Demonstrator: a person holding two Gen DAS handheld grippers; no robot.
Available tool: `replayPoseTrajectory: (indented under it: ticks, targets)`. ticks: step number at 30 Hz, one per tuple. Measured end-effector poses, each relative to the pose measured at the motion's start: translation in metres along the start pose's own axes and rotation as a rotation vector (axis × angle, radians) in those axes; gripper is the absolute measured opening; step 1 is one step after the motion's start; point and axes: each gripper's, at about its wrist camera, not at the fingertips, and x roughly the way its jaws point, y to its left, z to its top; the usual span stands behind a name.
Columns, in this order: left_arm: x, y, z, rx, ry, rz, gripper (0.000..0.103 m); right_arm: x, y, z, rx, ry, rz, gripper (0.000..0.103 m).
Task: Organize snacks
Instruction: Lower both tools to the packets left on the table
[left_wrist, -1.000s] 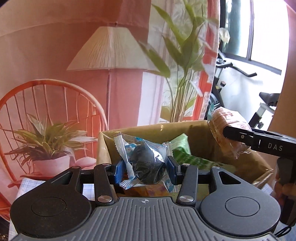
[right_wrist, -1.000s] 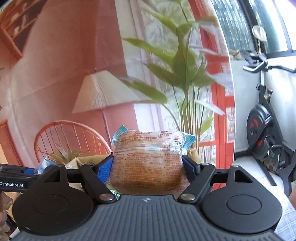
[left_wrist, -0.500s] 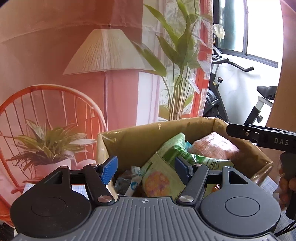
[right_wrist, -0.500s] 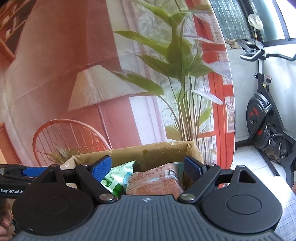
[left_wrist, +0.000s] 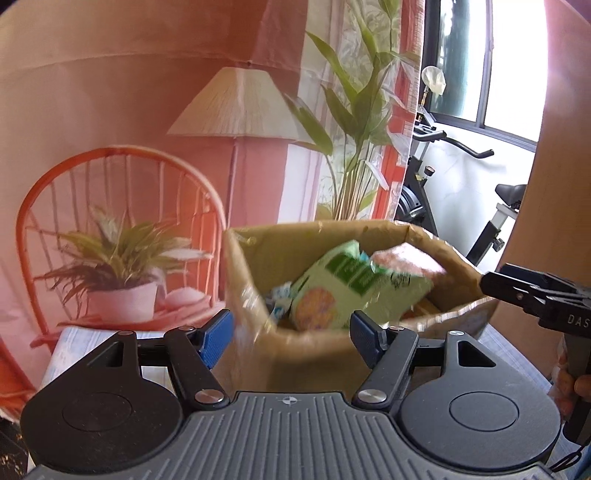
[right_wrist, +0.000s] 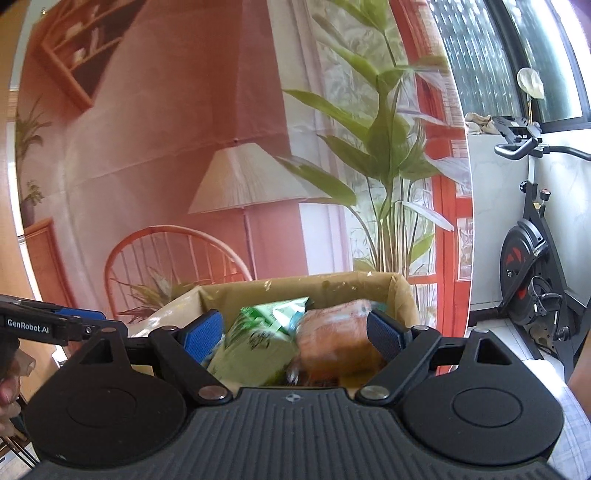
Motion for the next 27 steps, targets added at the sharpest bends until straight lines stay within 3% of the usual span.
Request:
replayPoseTrajectory:
  ticks: [9, 17, 27]
  targets:
    - [-0.013, 0.028, -0.063, -0.104, 0.063, 0.019, 0.072, -0.033, 0.012, -0.064, 0.081, 0.035, -0.054, 0.088]
    - [0.001, 0.044, -0.114, -0.141, 0.16, 0.056, 0.072, -0.027, 0.023, -0.13, 0.128, 0.212, -0.055, 0.086]
    - [0.012, 0.055, -0.148, -0.176, 0.223, 0.057, 0.071, 0.004, 0.047, -0.193, 0.145, 0.451, -0.035, 0.081]
